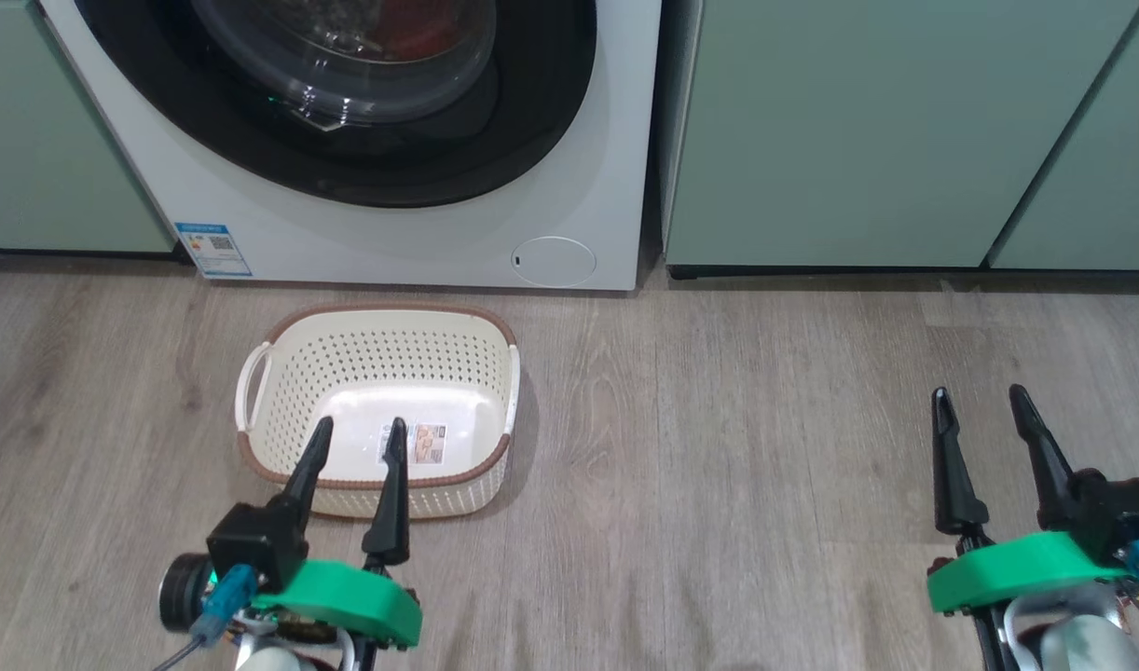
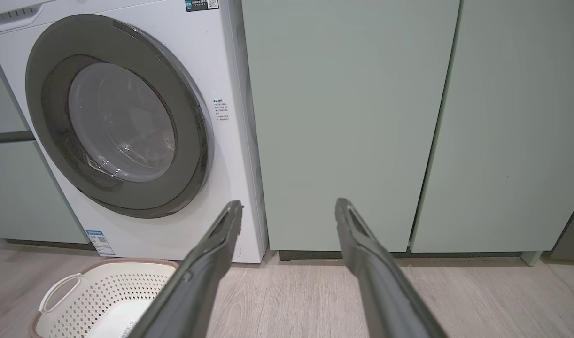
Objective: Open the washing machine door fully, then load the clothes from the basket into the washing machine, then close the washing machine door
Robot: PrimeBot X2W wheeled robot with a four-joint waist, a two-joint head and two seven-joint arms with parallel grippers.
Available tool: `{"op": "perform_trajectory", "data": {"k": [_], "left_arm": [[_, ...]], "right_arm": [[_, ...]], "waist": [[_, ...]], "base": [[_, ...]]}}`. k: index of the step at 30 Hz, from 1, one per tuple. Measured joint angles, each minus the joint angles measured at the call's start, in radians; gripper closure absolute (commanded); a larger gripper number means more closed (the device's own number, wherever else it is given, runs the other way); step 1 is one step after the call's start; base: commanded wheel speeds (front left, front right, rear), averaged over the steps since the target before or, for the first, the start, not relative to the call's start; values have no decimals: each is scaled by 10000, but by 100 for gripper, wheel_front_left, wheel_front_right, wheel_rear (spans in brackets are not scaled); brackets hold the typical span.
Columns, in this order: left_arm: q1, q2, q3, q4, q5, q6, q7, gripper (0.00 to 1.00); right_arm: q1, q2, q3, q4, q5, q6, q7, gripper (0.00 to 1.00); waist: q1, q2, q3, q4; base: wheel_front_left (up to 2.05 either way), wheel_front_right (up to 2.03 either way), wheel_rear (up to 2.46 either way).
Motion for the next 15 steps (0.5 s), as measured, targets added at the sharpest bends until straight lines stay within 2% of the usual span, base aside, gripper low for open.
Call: {"op": "perform_trajectory", "data": {"k": [15], "left_arm": [[0, 4, -132, 77, 224, -23, 0, 0]], "right_arm": [[-1, 6, 63, 8, 150, 0, 0, 0]], "waist": [[0, 0, 46, 68]], "base": [[0, 0, 0]]}}
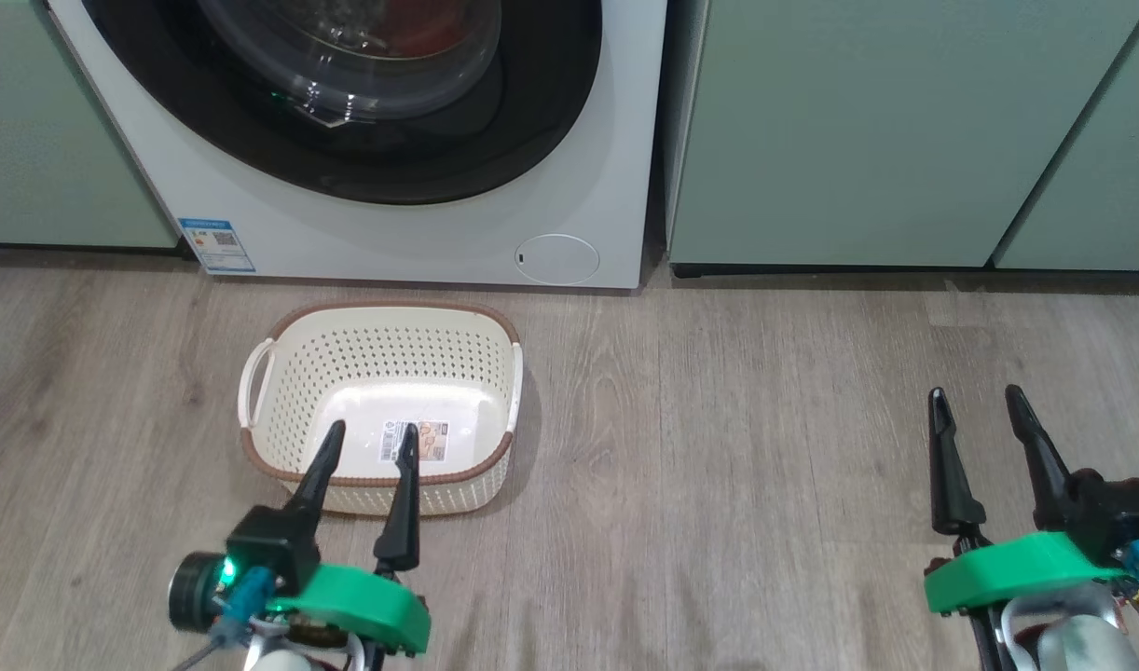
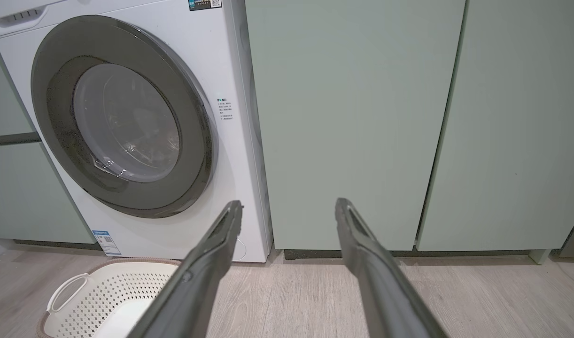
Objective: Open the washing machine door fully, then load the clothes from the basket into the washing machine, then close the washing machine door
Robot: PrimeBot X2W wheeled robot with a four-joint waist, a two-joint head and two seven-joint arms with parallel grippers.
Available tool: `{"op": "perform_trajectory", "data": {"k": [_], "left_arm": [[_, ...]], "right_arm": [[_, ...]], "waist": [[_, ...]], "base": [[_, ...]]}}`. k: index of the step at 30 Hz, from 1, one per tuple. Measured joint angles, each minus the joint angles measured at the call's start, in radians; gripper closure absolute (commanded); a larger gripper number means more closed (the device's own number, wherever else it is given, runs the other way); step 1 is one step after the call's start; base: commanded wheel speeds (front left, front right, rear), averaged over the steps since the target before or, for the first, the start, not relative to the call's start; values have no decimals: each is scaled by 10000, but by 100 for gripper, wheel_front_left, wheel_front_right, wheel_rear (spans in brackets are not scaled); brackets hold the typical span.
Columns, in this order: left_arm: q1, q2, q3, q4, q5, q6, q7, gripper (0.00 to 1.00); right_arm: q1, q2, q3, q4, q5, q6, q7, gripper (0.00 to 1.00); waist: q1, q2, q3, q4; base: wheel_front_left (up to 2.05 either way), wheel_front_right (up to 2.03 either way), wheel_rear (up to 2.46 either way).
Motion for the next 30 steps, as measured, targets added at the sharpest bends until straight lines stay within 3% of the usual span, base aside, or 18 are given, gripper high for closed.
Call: {"op": "perform_trajectory", "data": {"k": [30], "left_arm": [[10, 2, -61, 288, 71, -347, 0, 0]], "right_arm": [[0, 0, 90, 6, -21, 0, 0, 0]], "waist": [[0, -1, -16, 12]], "base": [[0, 0, 0]]}}
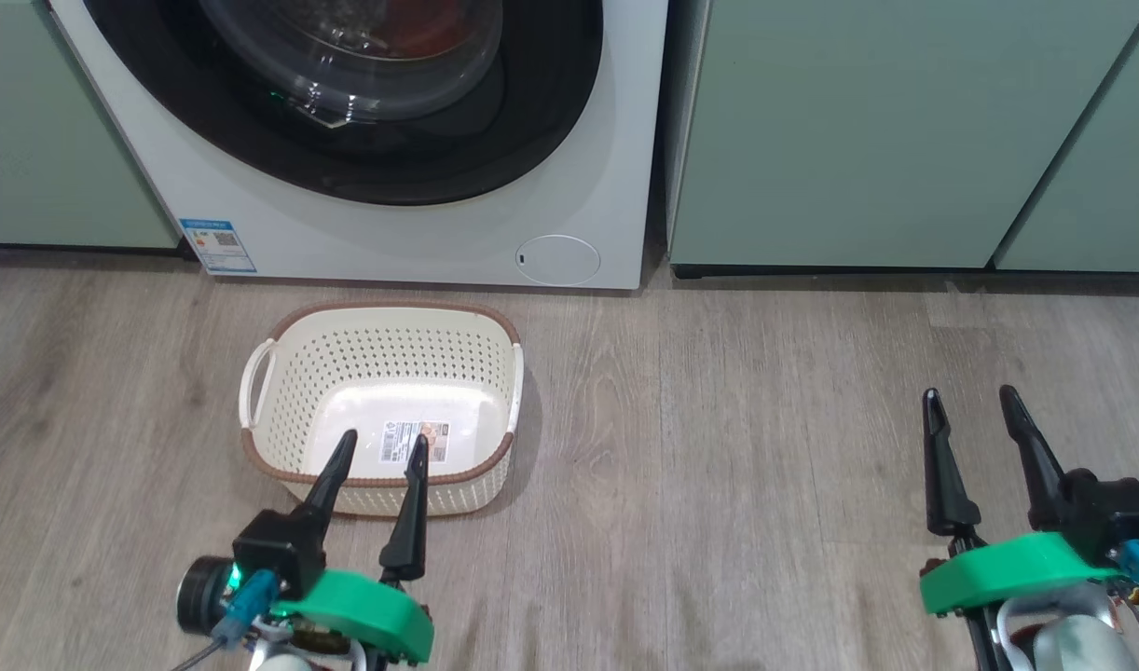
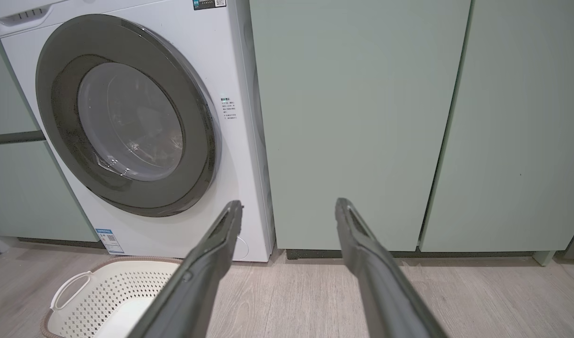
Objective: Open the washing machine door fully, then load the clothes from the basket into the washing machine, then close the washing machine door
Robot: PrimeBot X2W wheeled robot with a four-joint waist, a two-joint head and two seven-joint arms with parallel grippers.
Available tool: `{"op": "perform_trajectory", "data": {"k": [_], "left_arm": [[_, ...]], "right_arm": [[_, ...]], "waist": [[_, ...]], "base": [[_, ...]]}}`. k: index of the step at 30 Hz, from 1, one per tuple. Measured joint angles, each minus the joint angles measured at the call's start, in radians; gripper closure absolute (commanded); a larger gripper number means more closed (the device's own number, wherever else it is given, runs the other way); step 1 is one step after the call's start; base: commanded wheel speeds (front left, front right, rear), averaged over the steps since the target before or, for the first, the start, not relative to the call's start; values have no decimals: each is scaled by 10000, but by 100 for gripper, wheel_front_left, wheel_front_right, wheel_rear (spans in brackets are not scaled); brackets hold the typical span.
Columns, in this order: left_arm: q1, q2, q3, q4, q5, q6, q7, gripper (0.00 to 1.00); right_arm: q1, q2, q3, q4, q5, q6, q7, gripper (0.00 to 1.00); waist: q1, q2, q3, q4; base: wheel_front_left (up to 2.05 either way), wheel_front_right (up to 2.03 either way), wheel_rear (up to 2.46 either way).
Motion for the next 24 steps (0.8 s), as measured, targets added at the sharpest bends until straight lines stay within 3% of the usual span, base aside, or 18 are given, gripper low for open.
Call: {"op": "perform_trajectory", "data": {"k": [3, 4, 10, 24], "left_arm": [[0, 0, 25, -2, -111, -31, 0, 0], [0, 0, 38, -2, -146, -46, 0, 100], [442, -23, 6, 830, -259, -48, 63, 100], [472, -12, 109, 884, -1908, -174, 399, 100]], "right_arm": [[0, 0, 0, 0, 0, 0, 0, 0], [0, 0, 0, 0, 0, 0, 0, 100], [326, 10, 59, 888, 82, 2, 59, 100], [366, 13, 52, 930, 1708, 2, 416, 100]], "waist": [[0, 0, -2, 4], [0, 0, -3, 7], [0, 0, -2, 10], [0, 1, 12, 30]], "base": [[0, 0, 0], [0, 0, 0], [0, 0, 0], [0, 0, 0]]}}
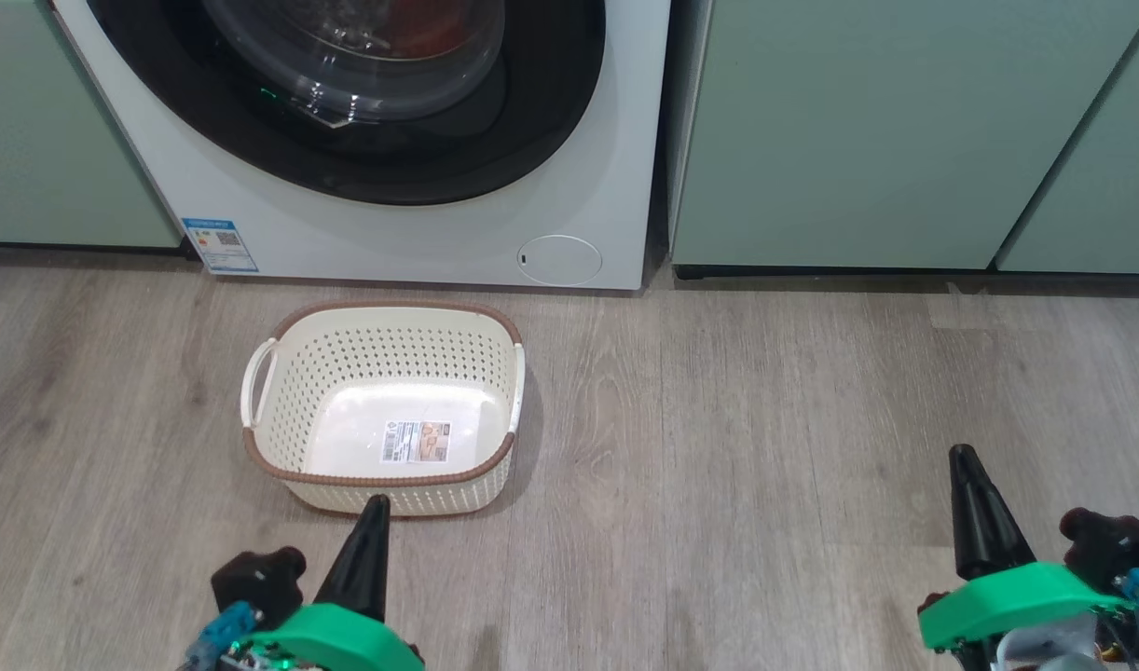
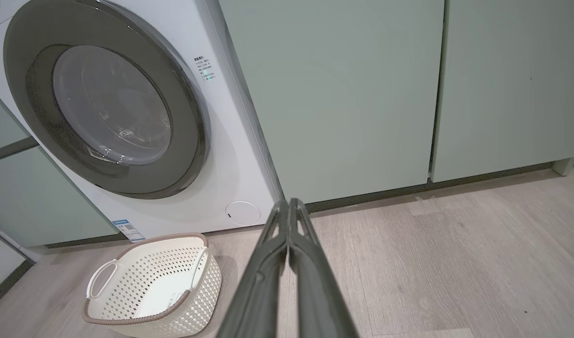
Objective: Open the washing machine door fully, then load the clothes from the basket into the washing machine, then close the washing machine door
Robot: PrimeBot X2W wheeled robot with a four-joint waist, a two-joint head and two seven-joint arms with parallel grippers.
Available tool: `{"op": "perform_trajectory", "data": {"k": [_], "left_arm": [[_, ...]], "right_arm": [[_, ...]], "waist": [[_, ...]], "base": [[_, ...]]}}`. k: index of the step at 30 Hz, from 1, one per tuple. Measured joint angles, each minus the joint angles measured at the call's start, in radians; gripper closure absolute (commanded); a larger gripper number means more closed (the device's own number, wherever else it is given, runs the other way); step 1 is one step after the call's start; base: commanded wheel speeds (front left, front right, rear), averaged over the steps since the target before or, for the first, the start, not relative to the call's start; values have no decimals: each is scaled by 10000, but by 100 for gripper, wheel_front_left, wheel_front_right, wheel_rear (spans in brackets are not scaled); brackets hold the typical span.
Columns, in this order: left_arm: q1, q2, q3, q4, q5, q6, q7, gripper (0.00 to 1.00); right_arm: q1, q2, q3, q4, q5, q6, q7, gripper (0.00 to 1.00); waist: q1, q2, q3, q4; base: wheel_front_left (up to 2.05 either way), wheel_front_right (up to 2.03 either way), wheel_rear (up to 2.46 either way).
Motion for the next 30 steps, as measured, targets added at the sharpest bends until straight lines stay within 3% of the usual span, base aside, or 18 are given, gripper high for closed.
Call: {"op": "perform_trajectory", "data": {"k": [30], "left_arm": [[-321, 90, 570, 130, -3448, -313, 719, 100]], "right_arm": [[-211, 4, -90, 96, 3469, -2, 907, 100]], "waist": [[0, 0, 28, 43]], "base": [[0, 0, 0]]}}
